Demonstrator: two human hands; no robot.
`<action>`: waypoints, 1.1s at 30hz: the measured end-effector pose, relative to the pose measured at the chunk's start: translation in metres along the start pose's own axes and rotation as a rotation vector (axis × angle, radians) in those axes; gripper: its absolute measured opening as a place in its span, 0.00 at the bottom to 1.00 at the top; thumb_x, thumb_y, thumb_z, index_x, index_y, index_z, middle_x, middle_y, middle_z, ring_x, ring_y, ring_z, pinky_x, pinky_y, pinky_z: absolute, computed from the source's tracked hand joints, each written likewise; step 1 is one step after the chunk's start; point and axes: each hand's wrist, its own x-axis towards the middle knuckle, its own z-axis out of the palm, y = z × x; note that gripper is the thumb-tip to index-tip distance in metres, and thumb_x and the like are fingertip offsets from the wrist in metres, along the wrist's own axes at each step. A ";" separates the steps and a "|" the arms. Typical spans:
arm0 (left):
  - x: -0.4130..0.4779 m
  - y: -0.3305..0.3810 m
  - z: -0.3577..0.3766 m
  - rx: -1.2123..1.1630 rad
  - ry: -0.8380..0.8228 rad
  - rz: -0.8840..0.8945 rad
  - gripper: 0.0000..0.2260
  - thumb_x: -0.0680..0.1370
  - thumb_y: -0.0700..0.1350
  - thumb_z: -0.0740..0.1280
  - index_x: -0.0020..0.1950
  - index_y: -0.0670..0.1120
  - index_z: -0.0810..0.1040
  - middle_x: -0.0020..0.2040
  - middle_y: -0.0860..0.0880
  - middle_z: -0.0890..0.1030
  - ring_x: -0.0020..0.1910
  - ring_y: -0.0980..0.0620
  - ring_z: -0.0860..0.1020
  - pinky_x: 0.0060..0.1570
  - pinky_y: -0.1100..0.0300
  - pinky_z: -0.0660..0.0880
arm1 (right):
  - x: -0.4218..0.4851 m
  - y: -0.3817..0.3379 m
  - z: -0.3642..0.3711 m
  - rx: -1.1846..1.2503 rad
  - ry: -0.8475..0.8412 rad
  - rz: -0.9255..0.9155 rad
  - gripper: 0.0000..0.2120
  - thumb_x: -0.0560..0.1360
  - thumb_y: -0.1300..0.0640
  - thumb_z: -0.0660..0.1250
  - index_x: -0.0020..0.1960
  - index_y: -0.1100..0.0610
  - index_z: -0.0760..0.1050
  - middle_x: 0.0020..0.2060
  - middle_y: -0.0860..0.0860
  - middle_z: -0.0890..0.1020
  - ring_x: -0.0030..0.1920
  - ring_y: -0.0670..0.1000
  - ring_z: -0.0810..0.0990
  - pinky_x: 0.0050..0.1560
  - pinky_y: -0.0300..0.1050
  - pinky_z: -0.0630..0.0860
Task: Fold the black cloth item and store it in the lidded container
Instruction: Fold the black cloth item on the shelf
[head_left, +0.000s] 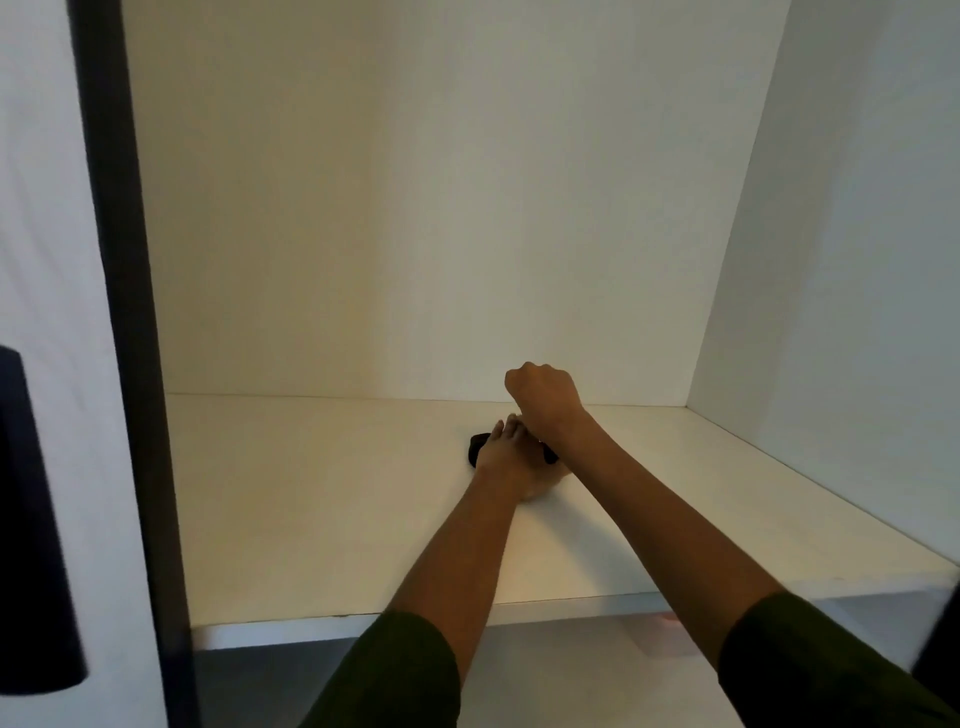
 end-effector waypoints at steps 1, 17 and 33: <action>0.000 -0.003 -0.004 -0.052 0.028 0.024 0.32 0.77 0.61 0.52 0.77 0.45 0.57 0.77 0.46 0.59 0.78 0.49 0.51 0.77 0.50 0.45 | -0.002 0.003 0.001 0.001 -0.011 0.016 0.19 0.73 0.70 0.62 0.31 0.58 0.56 0.30 0.51 0.66 0.38 0.54 0.73 0.38 0.42 0.67; -0.005 -0.048 -0.028 -0.554 0.292 -0.496 0.04 0.73 0.38 0.65 0.45 0.38 0.77 0.53 0.39 0.82 0.51 0.41 0.80 0.42 0.56 0.74 | 0.002 -0.029 0.006 0.127 -0.048 0.084 0.15 0.72 0.72 0.65 0.37 0.59 0.62 0.29 0.51 0.59 0.39 0.52 0.71 0.41 0.41 0.67; -0.006 -0.059 -0.028 -0.750 0.264 -0.569 0.10 0.70 0.35 0.65 0.49 0.36 0.82 0.46 0.40 0.83 0.47 0.41 0.83 0.50 0.53 0.81 | 0.003 -0.041 0.025 0.440 -0.125 0.244 0.05 0.73 0.68 0.65 0.46 0.61 0.71 0.53 0.62 0.78 0.53 0.61 0.79 0.42 0.46 0.72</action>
